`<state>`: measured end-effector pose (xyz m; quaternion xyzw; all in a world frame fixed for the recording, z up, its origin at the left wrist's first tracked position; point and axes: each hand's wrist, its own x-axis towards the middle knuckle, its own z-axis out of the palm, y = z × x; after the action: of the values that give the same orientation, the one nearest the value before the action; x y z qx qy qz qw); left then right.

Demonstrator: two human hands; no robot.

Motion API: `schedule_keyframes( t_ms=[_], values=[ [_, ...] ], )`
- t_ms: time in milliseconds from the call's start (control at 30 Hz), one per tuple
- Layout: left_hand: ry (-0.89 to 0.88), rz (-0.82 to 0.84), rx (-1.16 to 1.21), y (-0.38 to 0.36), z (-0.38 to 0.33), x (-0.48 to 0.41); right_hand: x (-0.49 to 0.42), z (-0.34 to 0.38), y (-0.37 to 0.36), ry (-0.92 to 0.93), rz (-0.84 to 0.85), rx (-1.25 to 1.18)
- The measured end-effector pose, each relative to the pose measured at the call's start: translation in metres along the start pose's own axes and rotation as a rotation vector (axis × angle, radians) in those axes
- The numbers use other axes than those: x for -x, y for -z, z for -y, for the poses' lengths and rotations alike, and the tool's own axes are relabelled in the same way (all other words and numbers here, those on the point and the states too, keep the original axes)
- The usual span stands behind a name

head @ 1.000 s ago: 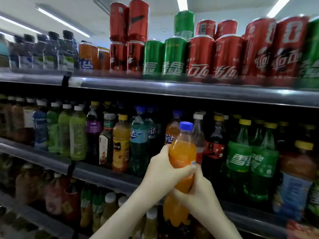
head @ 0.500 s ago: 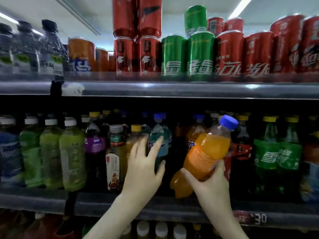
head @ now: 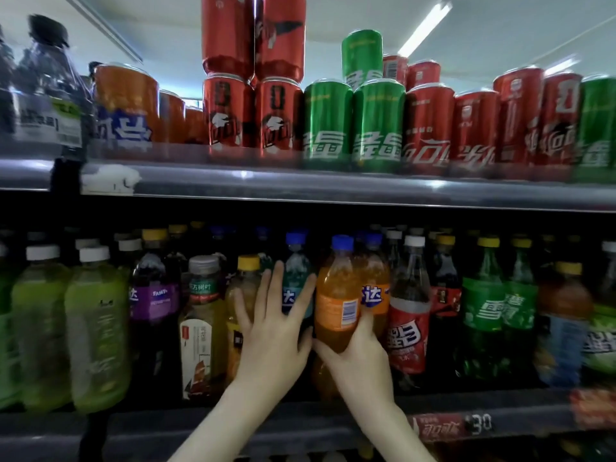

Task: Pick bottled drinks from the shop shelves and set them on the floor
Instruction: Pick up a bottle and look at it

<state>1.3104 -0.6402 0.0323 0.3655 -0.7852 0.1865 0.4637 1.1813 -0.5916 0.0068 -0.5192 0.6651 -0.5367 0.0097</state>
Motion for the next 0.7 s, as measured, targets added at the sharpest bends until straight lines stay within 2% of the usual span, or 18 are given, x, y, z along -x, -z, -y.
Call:
schedule_keyframes(
  t_ms=[400,567,700],
  values=[
    [-0.002,-0.043,-0.004,-0.008,0.001,0.001,-0.003,-0.002,-0.005,0.146,-0.013,-0.023],
    [0.063,-0.015,0.035,-0.009,-0.004,0.003,0.004,-0.003,0.001,0.290,-0.065,0.034],
    [0.103,0.012,0.094,-0.007,-0.010,0.007,0.005,-0.004,0.004,0.335,-0.020,0.077]
  ],
)
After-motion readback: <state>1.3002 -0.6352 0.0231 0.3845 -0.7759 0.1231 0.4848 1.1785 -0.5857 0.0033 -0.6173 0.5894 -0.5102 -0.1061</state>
